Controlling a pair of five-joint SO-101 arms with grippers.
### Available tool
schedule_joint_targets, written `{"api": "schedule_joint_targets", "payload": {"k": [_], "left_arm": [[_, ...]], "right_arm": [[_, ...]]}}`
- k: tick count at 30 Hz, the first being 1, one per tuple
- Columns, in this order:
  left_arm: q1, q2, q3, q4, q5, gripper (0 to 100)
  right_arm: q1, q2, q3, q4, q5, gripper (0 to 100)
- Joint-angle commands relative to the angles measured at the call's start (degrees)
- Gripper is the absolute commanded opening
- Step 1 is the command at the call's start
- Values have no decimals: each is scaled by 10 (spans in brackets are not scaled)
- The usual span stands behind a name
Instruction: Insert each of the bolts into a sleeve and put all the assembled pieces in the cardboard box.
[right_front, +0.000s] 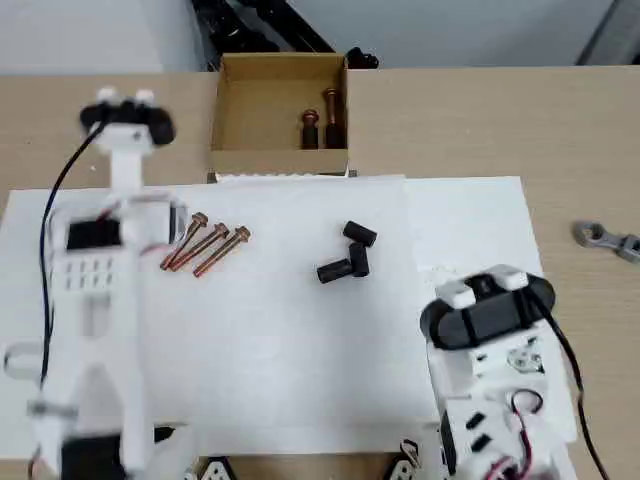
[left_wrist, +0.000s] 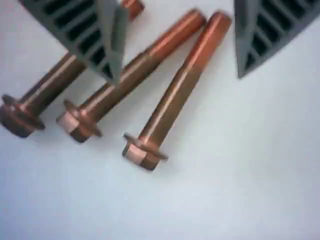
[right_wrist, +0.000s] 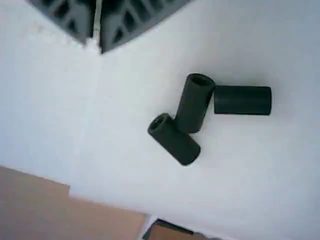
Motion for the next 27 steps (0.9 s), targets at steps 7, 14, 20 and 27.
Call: {"api": "schedule_joint_targets", "payload": {"k": [7,14,20,27], "left_arm": [[8,338,-302,98,-57,146],[4,380,-351,151,-85,145],[-4,387,-345,155,-96,145],[-8,385,-344,214,-115,145]], "right_arm": [[7,6,73,-80,6,2],[7,6,73,-79,6,2],[7,6,73,-79,6,2],[7,6,73,-75,6,2]]}}
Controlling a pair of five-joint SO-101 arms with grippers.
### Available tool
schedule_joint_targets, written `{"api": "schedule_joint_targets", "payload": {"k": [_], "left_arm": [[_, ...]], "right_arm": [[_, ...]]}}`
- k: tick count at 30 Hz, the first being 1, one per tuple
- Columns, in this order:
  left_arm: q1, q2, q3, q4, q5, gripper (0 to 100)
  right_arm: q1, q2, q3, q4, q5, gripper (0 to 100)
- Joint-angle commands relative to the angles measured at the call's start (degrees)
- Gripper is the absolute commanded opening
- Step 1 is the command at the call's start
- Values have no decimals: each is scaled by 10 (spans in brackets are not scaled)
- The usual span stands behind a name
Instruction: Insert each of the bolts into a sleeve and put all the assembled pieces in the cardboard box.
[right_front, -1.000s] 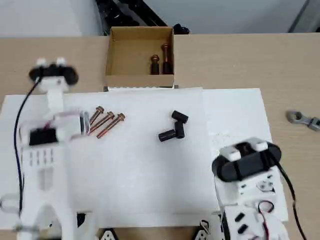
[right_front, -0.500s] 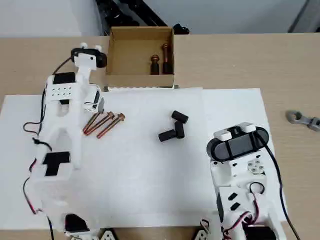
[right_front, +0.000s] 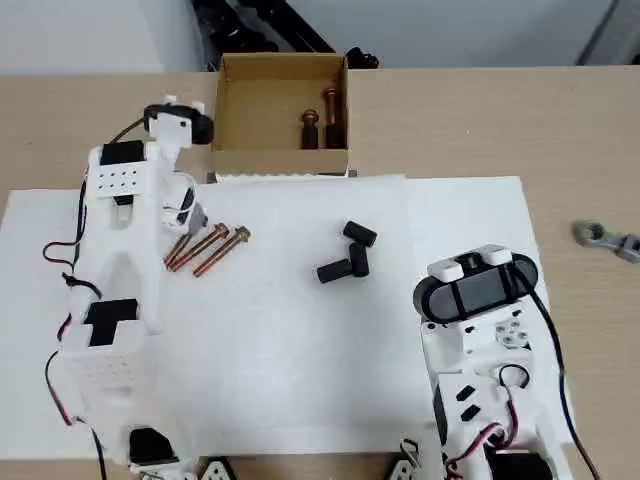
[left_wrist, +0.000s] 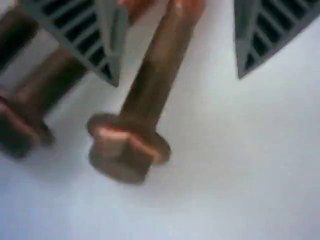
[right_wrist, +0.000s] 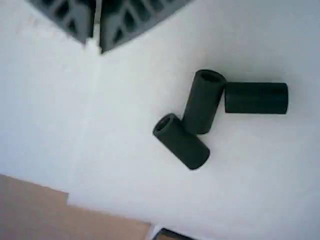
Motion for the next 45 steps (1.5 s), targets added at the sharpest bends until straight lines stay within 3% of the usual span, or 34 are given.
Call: {"api": "schedule_joint_targets", "payload": {"k": [1,6,14,21,28,33,37,45], "left_arm": [[-5,-6,-18,20,-3,145],[9,-5,2,4,-4,145],[28,-5,86,-100,-3,145],[28,-5,116,-107,-11,141],[26,-5,133,-113,-24,6],[25,-14,129,-110,9,7],[25,-82,129,-81,33,7],[23,-343,132,34,84,7]], "right_arm": [[4,5,-1,-10,6,2],[4,5,-1,-10,6,2],[4,5,-1,-12,6,2],[4,5,-1,-13,4,2],[4,5,-1,-12,4,2],[4,5,-1,-12,4,2],[4,24,-1,-14,4,2],[4,198,-54,-41,2,2]]}}
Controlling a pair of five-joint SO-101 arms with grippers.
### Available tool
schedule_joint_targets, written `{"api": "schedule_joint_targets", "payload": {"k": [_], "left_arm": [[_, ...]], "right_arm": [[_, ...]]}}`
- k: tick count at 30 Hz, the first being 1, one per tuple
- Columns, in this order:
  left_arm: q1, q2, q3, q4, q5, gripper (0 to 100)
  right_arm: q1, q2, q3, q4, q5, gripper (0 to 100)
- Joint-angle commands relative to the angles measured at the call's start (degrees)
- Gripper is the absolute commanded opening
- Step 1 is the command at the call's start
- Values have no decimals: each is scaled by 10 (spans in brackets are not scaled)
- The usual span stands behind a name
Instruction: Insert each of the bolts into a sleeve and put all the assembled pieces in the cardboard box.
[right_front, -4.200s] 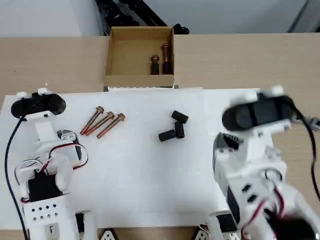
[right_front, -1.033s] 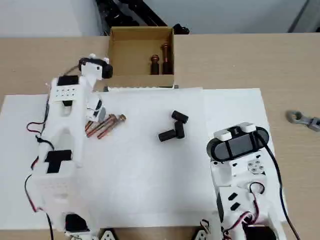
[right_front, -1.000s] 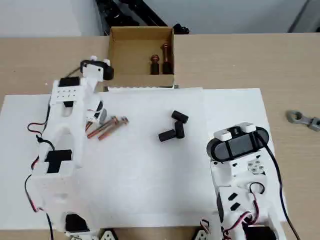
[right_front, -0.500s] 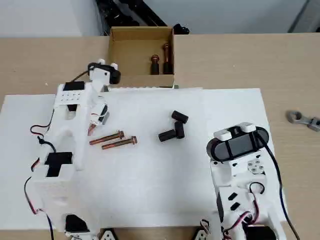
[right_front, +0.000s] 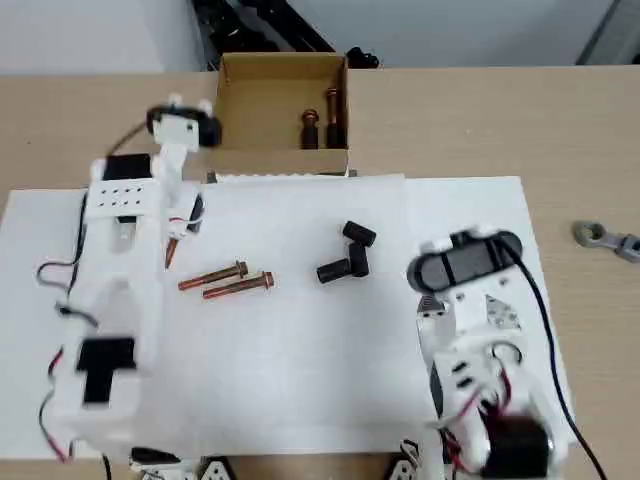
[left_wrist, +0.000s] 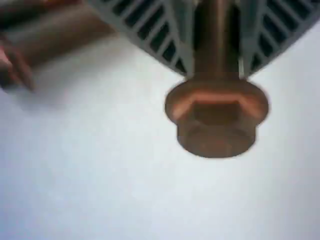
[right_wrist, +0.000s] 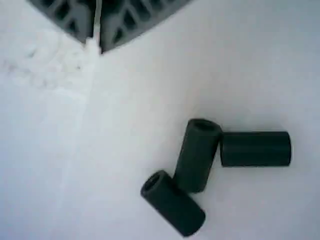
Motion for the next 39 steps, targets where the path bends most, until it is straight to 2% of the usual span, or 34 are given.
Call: {"api": "schedule_joint_targets", "payload": {"k": [1,5,8,12,16,21,28,34,39], "left_arm": [[-5,-146,-6,61,31,7],[-33,-217,-4,114,81,7],[-69,-251,22,125,104,7],[-106,-290,102,108,107,7],[-122,-337,204,62,106,7],[-133,-425,286,25,106,7],[-132,-528,343,29,96,7],[-133,-556,380,25,86,7],[-133,-557,382,25,76,7]], "right_arm": [[1,88,-54,-37,2,2],[0,195,-84,-79,2,2],[-1,271,-105,-97,3,3],[-1,367,-156,-121,6,3],[-34,465,-218,-131,26,3],[-70,593,-318,-130,58,4],[-80,761,-432,-131,73,5],[-103,864,-494,-125,96,64],[-128,899,-500,-131,99,68]]}}
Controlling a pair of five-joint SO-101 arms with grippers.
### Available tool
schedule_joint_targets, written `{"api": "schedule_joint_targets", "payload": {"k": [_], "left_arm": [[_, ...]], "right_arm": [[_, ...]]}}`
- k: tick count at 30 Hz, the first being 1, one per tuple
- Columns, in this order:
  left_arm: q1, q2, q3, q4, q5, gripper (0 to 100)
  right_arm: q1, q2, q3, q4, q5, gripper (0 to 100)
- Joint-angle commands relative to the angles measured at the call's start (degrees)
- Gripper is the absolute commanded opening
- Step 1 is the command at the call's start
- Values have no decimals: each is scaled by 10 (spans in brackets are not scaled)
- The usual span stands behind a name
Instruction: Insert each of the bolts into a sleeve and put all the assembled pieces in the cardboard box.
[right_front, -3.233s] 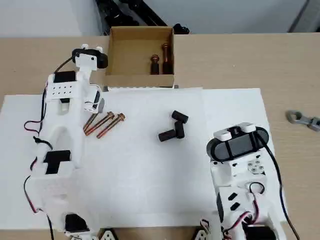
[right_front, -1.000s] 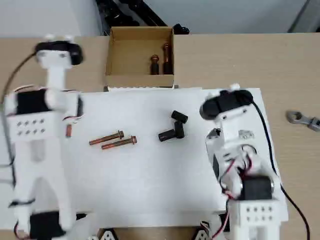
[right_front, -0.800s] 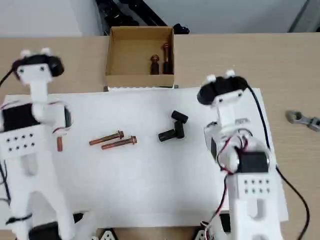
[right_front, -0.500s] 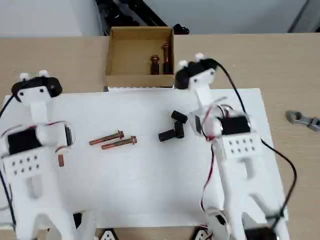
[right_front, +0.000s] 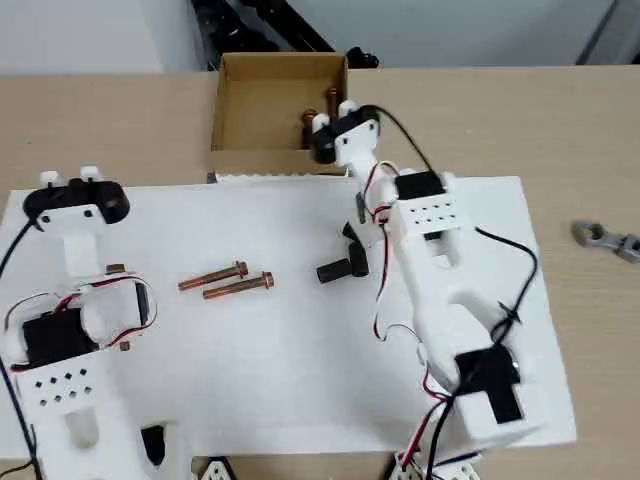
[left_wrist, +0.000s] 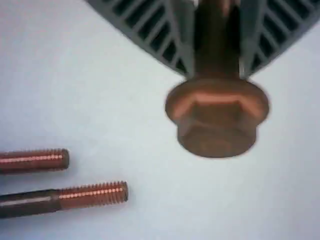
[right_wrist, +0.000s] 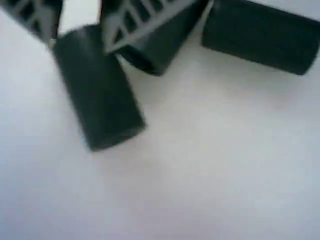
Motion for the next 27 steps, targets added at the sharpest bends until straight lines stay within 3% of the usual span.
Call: {"api": "schedule_joint_targets", "payload": {"k": [1,10,14,27], "left_arm": [[-3,-17,-5,-15,-6,7],[-3,-14,-4,-23,-6,7],[-3,-14,-4,-23,-6,7],[-3,-13,-4,-23,-7,7]], "right_arm": [[-16,8,-29,-14,8,69],[-16,54,-61,-22,63,70],[-7,73,-90,-17,64,133],[-12,84,-111,77,115,141]]}}
